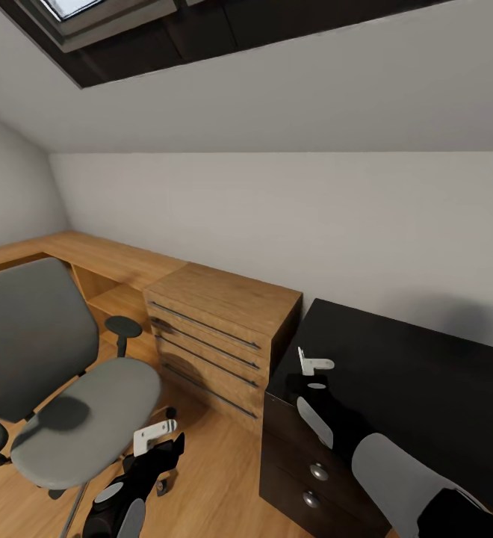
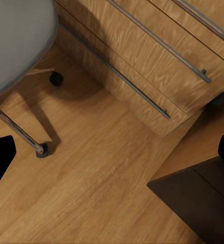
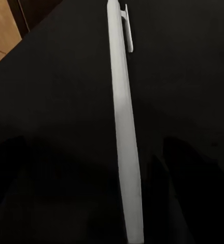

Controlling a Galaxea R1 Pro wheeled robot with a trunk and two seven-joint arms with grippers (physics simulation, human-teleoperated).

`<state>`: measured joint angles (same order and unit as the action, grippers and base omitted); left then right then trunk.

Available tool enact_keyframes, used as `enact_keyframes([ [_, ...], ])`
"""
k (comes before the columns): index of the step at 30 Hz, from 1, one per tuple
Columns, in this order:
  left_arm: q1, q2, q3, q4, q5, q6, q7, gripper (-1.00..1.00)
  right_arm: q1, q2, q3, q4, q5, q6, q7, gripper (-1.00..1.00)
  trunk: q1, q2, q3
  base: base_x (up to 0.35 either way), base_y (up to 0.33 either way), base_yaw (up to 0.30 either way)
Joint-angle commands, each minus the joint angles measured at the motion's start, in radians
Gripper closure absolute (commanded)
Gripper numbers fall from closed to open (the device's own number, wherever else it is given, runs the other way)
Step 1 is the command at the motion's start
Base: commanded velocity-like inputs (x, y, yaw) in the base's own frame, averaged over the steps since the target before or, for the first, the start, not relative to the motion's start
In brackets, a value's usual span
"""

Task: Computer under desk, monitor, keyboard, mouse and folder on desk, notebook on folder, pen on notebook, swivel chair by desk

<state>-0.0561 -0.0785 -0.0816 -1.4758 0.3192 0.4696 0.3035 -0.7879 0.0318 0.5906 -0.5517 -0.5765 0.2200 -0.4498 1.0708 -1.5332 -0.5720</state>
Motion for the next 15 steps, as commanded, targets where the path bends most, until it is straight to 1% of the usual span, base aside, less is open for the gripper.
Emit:
enact_keyframes([
  [1, -0.001, 0.0, -0.001, -0.001, 0.011, 0.003, 0.009, -1.0, -0.001, -0.001, 0.006, 0.019, -0.011, 0.013, -0.009, 1.0, 0.0, -0.001, -0.001, 0.0, 0.0, 0.0],
  [15, -0.001, 0.0, -0.001, -0.001, 0.009, 0.003, 0.009, -1.0, -0.001, 0.0, 0.006, 0.017, -0.014, 0.013, -0.007, 1.0, 0.0, -0.001, -0.001, 0.0, 0.0, 0.0],
])
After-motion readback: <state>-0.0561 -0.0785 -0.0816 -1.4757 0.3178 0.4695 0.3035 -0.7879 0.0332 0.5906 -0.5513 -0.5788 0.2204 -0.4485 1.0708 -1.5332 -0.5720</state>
